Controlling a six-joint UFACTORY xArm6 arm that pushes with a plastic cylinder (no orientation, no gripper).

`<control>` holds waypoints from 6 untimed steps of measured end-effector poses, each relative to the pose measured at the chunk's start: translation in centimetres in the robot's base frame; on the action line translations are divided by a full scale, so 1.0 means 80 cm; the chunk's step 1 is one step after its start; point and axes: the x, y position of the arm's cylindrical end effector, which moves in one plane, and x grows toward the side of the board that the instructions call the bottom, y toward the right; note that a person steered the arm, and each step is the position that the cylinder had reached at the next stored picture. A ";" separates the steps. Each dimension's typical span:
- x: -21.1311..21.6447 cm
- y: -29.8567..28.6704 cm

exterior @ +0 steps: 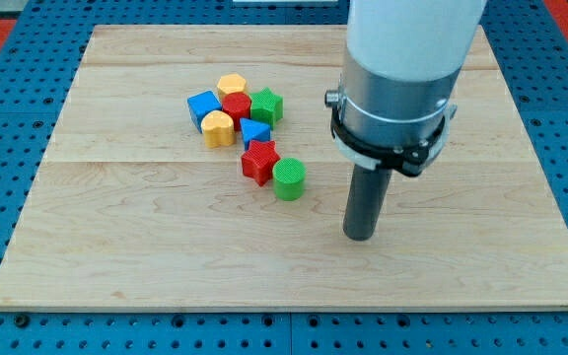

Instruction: Push the green circle below the blue cube

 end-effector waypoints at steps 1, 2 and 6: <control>-0.062 -0.062; -0.106 -0.150; -0.001 -0.180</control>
